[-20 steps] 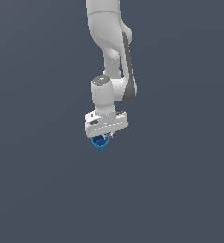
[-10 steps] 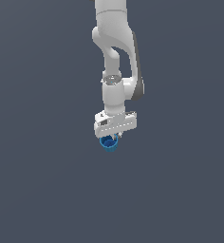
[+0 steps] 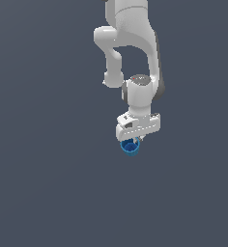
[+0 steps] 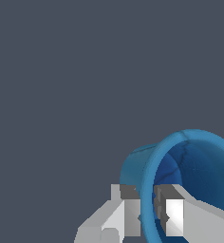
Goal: Pick up the object and move it to a goal position.
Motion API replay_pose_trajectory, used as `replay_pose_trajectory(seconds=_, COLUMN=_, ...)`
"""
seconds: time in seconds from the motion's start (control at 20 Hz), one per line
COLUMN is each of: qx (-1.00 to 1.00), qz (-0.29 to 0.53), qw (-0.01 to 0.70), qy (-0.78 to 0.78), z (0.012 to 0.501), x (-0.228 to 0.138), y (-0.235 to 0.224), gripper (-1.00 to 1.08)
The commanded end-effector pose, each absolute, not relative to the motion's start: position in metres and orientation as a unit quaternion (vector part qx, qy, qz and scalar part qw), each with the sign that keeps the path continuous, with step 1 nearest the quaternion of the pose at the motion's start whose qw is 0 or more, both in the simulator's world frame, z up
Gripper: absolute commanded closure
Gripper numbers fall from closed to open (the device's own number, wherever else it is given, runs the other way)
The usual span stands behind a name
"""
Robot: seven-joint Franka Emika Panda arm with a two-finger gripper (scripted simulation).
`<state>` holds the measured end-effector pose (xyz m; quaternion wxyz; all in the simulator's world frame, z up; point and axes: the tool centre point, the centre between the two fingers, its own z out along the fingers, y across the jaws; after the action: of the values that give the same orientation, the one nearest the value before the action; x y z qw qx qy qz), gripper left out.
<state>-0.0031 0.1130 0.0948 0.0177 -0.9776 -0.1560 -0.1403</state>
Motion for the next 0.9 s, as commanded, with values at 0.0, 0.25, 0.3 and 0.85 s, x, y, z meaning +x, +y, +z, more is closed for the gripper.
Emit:
replay_pose_trajectory(seconds=0.0, qx=-0.977, qz=-0.142, qw=0.018, qy=-0.156, z=0.1, x=0.002, y=0.14, gripper=1.08)
replay_pose_trajectory(seconds=0.25, qx=-0.977, qz=-0.142, qw=0.017, qy=-0.156, z=0.108, x=0.01, y=0.188, gripper=1.08)
replay_pose_trajectory(seconds=0.3, qx=-0.977, qz=-0.142, qw=0.017, qy=-0.156, z=0.11, x=0.012, y=0.196, gripper=1.08)
replay_pose_trajectory(seconds=0.85, qx=-0.977, qz=-0.141, qw=0.018, qy=-0.156, z=0.118, x=0.023, y=0.255, gripper=1.08)
